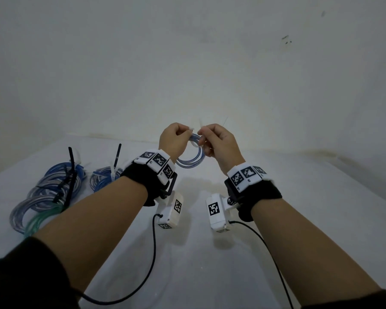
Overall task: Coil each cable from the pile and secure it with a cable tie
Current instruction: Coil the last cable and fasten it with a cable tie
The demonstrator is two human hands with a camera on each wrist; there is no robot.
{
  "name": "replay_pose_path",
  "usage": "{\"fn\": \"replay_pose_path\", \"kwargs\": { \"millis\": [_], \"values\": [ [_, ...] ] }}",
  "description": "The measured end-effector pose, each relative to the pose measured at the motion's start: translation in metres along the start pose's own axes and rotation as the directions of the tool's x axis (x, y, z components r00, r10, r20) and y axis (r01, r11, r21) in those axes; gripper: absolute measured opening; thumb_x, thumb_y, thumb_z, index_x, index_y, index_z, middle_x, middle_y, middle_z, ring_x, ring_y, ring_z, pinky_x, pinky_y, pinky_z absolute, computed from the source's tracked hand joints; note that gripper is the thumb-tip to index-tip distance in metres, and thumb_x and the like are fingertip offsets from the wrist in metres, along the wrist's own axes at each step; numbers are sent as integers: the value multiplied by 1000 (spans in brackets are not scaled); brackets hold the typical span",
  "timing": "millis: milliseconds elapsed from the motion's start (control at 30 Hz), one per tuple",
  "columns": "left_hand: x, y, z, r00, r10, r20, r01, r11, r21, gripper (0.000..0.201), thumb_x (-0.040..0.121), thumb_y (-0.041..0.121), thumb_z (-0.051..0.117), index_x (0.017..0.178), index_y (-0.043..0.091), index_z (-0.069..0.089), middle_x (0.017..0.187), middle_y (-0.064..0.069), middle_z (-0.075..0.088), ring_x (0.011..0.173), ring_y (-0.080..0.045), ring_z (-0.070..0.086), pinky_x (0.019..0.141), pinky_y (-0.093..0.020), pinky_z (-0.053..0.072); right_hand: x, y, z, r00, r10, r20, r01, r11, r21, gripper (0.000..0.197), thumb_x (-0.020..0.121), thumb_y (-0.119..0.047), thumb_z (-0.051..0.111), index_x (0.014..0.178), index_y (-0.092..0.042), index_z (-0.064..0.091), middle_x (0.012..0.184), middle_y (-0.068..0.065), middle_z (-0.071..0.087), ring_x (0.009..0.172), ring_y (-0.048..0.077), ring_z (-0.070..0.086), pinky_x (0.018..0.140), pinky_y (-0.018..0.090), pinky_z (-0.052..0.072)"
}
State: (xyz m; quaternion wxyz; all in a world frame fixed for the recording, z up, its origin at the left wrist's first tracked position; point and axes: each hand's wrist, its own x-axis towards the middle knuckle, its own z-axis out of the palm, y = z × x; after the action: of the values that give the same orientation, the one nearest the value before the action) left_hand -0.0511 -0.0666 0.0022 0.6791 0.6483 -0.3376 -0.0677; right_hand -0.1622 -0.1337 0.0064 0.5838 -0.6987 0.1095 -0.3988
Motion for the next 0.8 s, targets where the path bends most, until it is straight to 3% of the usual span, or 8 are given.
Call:
{"fn": "replay_pose_path", "kwargs": {
  "millis": [167, 467, 800],
  "values": [
    [-2, 0, -7, 996, 88, -9, -88, 996, 9, 21, 88, 14, 61, 72, 25, 53, 72, 5, 59, 60, -7, 50, 66, -24, 41, 0, -1, 8, 997, 75, -33, -75, 997, 5, 23, 92, -7, 53, 69, -8, 57, 59, 10, 54, 39, 9, 34, 43, 19, 28],
    [-3, -4, -13, 990, 140, 5, -140, 990, 29, 21, 88, 12, 60, 74, 26, 55, 74, 7, 60, 65, -6, 53, 71, -26, 44, 4, 4, 15, 986, 157, -60, -157, 988, -2, 22, 89, -2, 52, 67, -1, 56, 58, 12, 54, 37, 9, 34, 44, 20, 27],
    [-3, -9, -13, 971, 234, 42, -237, 965, 111, 26, 88, 9, 59, 71, 28, 52, 75, 17, 58, 67, 3, 53, 66, -12, 40, 4, 9, 13, 982, 187, -35, -185, 982, 44, 24, 88, -2, 52, 64, -1, 58, 52, 9, 53, 38, 11, 32, 45, 21, 24]
  ]
}}
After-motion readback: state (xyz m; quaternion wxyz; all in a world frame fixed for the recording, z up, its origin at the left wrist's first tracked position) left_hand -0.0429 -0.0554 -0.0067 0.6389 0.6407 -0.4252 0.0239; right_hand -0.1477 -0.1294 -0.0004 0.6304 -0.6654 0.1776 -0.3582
